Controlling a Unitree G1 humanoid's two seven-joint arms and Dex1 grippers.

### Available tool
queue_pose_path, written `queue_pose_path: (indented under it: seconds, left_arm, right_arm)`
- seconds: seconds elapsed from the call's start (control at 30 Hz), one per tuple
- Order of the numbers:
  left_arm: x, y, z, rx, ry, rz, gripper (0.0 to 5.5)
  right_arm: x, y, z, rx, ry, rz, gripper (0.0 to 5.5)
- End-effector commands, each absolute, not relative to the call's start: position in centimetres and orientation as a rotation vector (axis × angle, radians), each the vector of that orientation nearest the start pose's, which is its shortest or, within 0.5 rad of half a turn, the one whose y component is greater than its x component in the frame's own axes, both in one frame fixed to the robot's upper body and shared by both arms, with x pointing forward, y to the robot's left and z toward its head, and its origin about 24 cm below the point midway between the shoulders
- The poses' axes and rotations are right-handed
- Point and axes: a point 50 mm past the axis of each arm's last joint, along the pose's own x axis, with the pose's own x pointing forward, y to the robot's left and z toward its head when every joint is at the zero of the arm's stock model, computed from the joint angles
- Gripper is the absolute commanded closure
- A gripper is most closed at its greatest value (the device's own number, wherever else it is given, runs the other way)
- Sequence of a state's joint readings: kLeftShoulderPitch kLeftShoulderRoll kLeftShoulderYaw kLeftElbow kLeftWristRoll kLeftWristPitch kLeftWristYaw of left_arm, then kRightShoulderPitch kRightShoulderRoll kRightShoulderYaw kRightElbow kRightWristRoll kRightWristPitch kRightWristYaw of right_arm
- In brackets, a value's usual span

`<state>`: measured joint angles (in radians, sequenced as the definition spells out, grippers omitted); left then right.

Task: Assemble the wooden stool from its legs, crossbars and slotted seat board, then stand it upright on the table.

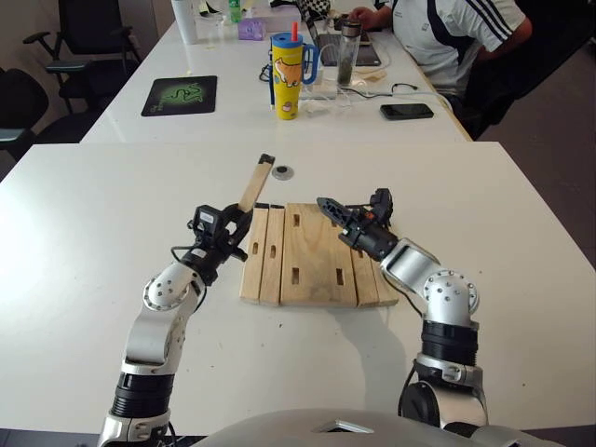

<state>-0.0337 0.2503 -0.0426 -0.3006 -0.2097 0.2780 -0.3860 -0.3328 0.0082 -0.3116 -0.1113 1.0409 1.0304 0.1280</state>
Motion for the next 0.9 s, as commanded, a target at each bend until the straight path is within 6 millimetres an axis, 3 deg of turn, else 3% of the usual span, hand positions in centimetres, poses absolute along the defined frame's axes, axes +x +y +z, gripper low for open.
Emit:
queue_pose_path:
  seconds: [0.03,0.2,0.4,0.9]
  left_arm:
    - [24.4,13.1,9.8,0.034,-0.046,-0.621,4.16]
    - [24.0,12.1,9.9,0.024,-0.042,-0.707,4.16]
    - [23.2,11.3,9.5,0.028,0.007,-0.8,4.16]
    - [23.0,11.3,9.6,0.024,0.016,-0.811,4.16]
  right_arm:
    - [27.8,-11.3,12.2,1.03,0.394,0.719,3.08]
    - [27.7,-11.1,12.7,1.078,0.397,0.72,2.42]
    - [27.8,-10.9,13.4,1.099,0.371,0.733,2.42]
    - [27.9,-10.8,13.0,1.08,0.38,0.693,4.45]
